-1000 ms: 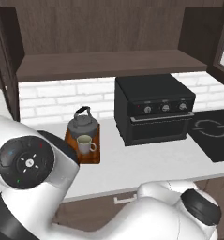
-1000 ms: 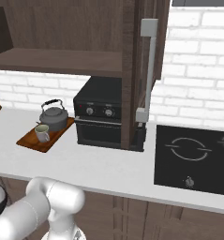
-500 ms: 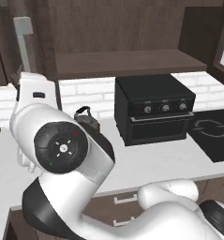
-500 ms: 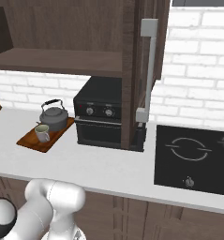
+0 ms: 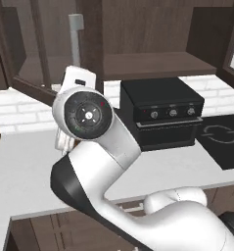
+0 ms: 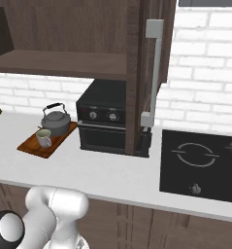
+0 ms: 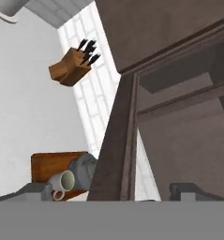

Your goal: Pick the kettle from the counter and place it on the tray. Then pick the mug from the cabinet and place it on the tray. Then close the cabinet doors.

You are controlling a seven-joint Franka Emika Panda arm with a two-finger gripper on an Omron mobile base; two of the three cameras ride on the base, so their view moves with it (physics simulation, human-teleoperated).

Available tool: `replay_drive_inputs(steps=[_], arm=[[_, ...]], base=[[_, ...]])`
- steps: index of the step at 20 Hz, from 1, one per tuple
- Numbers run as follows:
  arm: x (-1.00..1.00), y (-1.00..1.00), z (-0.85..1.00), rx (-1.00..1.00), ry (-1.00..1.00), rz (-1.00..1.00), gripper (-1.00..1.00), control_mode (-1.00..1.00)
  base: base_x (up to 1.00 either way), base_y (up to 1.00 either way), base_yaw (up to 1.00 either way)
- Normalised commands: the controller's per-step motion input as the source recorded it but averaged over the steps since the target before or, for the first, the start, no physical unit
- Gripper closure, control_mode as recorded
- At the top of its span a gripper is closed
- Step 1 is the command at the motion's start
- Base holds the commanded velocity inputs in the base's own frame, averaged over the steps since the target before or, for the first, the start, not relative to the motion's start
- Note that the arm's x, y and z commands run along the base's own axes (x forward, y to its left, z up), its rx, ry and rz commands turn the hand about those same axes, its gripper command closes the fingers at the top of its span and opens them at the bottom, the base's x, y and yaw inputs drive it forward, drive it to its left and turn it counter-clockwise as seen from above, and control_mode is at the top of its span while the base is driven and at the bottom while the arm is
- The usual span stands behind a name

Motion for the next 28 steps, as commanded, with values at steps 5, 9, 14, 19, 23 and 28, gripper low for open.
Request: replay_drive_inputs(steps=[5,9,14,19,23,28], arm=[[0.64,-0.54,-0.23,0.00,0.01,-0.30,-1.00,-1.00],[0.84,-0.40,-0.24,0.00,0.00,-0.22,-1.00,-1.00],[0.93,-0.33,-0.15,0.00,0.10,-0.12,-1.00,-1.00],[0.97,-0.39,-0.01,0.07,0.20,0.00,-1.00,-1.00],[1.00,-0.40,-0.10,0.10,0.14,0.00,-1.00,-1.00],[1.00,-0.34,-0.16,0.04,0.14,0.00,-1.00,-1.00]], base=[[0.00,0.00,0.00],[0.00,0.00,0.00],[0.00,0.00,0.00],[0.00,0.00,0.00],[0.00,0.00,0.00],[0.00,0.00,0.00]])
